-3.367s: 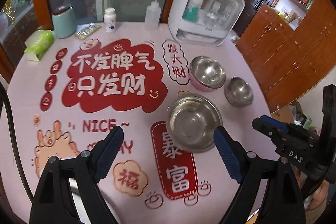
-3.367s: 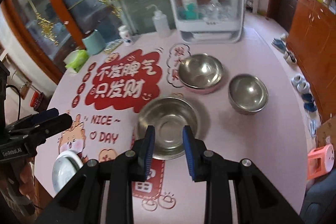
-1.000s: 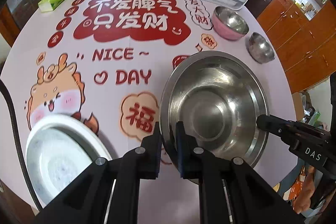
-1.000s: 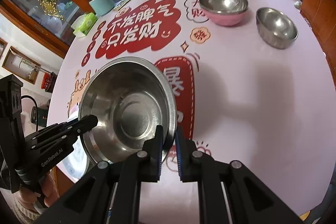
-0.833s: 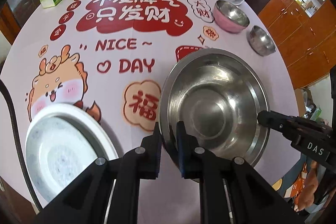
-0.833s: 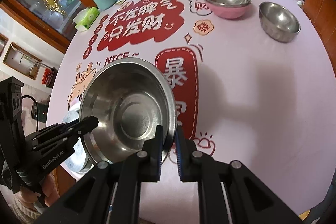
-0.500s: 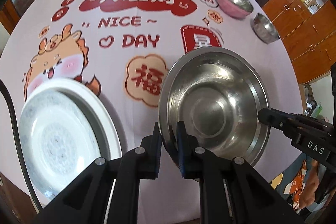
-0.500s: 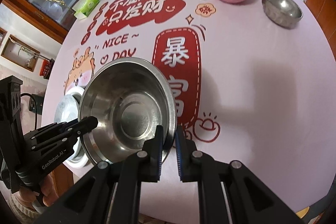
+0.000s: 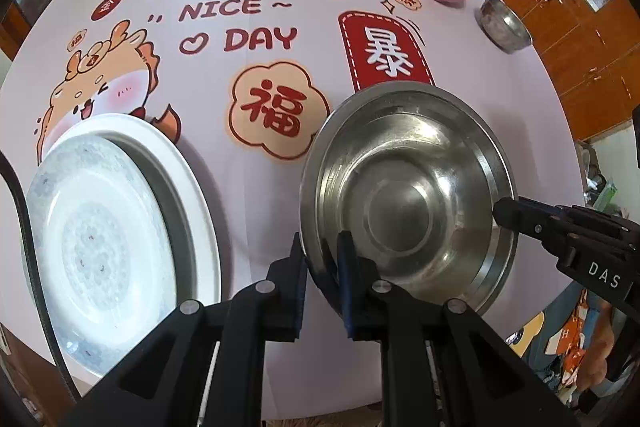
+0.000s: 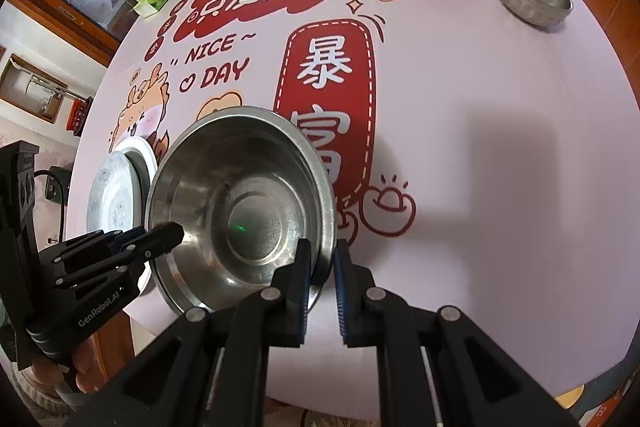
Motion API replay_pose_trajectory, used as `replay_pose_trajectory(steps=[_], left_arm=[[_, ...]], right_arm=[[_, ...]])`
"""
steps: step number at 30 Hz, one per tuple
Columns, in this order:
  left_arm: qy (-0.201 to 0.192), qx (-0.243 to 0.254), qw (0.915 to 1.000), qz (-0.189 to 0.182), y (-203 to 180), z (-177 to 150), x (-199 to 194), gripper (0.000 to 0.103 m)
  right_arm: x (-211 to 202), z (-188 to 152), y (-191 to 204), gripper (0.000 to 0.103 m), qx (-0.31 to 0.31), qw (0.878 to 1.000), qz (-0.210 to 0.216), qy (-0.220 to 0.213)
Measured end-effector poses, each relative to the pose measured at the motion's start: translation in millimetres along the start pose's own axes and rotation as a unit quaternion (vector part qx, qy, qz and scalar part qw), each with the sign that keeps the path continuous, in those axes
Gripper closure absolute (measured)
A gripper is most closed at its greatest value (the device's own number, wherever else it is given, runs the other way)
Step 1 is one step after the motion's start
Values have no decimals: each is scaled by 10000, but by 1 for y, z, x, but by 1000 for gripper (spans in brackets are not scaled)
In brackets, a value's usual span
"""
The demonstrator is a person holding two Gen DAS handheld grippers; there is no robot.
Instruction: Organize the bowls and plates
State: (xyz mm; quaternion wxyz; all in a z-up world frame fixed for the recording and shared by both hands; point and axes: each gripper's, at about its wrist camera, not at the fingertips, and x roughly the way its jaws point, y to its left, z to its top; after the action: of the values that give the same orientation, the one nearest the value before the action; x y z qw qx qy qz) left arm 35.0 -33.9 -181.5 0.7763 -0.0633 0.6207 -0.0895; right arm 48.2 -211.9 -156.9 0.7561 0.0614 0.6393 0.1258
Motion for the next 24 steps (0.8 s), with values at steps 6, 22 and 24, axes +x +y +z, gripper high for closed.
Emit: replay_pose_trajectory(steps=[6, 22, 24], left_arm=[[122, 115, 9998, 45, -3, -3, 6, 91], [448, 685, 9966, 114, -6, -6, 15, 64], [409, 780, 9960, 154, -7, -5, 13, 54]], right_arm=[[7, -8, -3, 92, 86, 9999, -30, 111], [12, -9, -1, 92, 400, 9989, -205, 112], [14, -7, 0, 92, 445, 9984, -293, 161]])
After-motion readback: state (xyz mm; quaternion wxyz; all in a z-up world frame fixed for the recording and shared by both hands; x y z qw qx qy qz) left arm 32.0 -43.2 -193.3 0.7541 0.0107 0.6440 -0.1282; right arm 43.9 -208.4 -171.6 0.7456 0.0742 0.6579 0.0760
